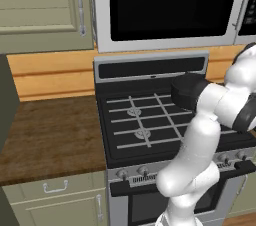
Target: Pick the kettle from the counter and place it on a stove burner. Then turn the burner on.
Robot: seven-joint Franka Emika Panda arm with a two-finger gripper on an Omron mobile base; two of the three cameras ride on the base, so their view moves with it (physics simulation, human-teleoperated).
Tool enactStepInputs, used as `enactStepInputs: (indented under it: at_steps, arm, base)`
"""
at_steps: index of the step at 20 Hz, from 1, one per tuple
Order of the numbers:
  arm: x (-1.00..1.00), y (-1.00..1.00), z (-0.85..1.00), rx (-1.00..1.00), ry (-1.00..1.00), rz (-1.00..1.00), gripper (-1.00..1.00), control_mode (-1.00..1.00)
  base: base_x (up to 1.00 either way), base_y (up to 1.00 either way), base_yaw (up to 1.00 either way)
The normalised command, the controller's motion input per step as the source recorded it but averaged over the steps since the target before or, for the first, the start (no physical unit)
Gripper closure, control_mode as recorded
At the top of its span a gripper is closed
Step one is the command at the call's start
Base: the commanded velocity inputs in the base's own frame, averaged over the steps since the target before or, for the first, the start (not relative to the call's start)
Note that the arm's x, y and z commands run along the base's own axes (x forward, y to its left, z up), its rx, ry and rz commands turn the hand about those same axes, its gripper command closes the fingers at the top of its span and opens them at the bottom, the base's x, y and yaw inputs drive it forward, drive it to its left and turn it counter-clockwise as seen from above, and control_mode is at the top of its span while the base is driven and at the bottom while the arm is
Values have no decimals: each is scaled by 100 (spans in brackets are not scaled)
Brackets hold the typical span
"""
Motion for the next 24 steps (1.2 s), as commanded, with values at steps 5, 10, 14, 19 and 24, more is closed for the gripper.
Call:
enactStepInputs:
  at_steps: [5,10,14,19,24]
  arm:
    - [0,-2,-20,0,-7,0,-100,-100]
    - [0,-33,0,0,-1,0,-100,-100]
    - [0,-39,-1,0,0,0,-100,-100]
    - [0,-39,-16,0,0,0,-100,-100]
    - [0,-34,-43,-11,0,0,-100,-100]
  base:
    - [0,0,0]
    - [0,0,0]
    - [0,0,0]
    - [0,0,0]
    - [0,0,0]
